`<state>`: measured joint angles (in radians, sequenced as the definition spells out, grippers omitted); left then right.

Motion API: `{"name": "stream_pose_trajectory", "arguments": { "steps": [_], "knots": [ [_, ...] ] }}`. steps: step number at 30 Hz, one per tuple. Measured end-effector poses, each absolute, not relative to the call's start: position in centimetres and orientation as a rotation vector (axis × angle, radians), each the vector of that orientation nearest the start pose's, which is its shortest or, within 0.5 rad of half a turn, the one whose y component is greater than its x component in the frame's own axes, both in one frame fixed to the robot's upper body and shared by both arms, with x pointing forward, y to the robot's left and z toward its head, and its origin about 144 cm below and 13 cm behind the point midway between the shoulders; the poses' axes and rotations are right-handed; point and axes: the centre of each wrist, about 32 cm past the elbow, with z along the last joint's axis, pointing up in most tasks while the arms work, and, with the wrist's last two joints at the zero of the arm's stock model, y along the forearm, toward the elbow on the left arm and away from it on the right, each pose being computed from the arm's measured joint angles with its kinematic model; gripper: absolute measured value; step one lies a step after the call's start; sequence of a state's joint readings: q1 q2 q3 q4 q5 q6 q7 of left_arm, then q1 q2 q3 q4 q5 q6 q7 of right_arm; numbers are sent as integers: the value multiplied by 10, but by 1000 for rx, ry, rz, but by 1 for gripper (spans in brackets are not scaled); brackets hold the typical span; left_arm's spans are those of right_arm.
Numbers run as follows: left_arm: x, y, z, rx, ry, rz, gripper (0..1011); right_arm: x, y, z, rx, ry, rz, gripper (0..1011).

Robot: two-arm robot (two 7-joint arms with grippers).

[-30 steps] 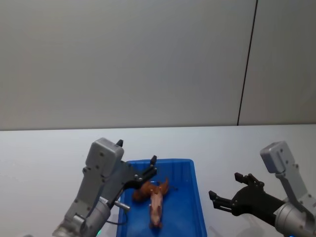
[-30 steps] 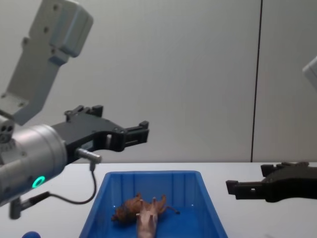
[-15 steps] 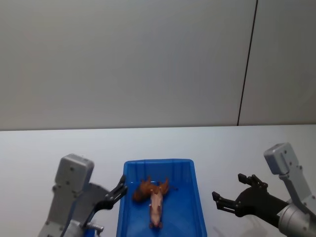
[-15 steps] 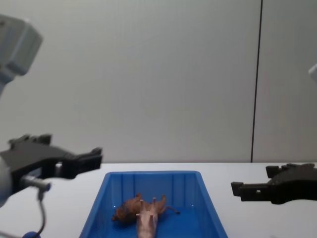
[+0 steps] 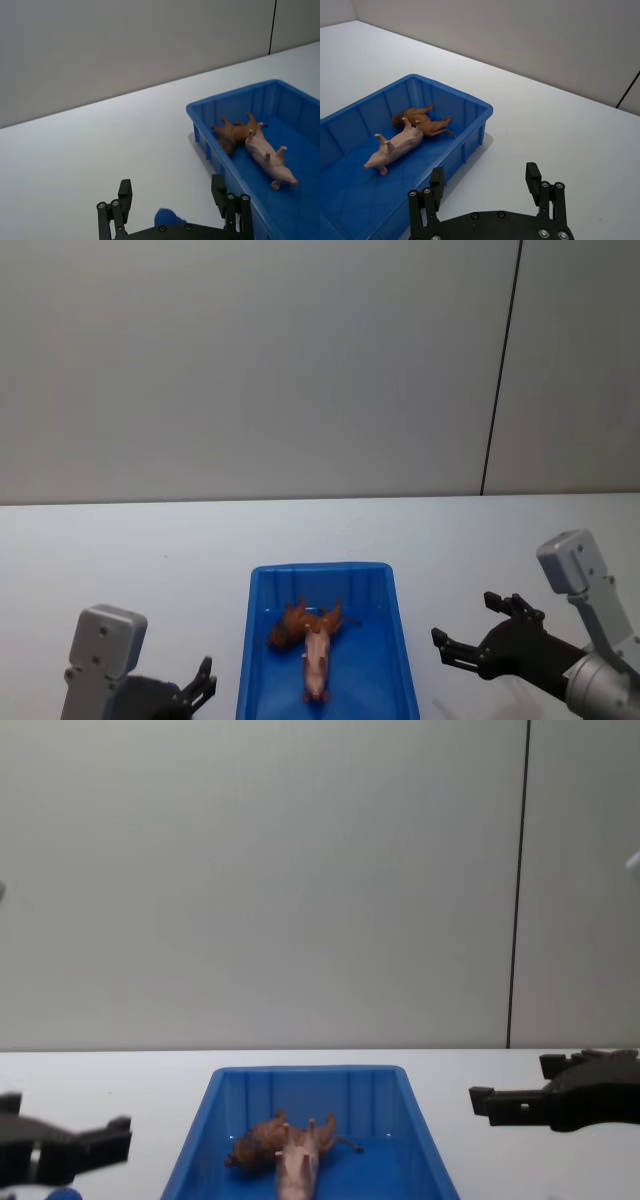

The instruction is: Pick up the two dolls from the table and place them into the box.

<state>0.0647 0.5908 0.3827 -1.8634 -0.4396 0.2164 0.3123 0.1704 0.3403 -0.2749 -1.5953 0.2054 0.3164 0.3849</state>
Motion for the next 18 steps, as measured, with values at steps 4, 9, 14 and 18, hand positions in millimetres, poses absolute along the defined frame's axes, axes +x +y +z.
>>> {"name": "stream_pose_trajectory", "arguments": {
  "steps": [4,9,14,18],
  "knots": [
    [408,248,1176,290,47,1406,1001,494,-241,1192,-279,56,-946,1001],
    [409,252,1166,320,73,1391,1001,494,-241,1192,-279,56,-947,1001],
    [413,256,1156,345,93,1375,1001,494,-241,1192,-280,57,-947,1001],
    [417,259,1149,360,106,1362,1001,494,-241,1192,-280,56,-947,1001]
  ]
}}
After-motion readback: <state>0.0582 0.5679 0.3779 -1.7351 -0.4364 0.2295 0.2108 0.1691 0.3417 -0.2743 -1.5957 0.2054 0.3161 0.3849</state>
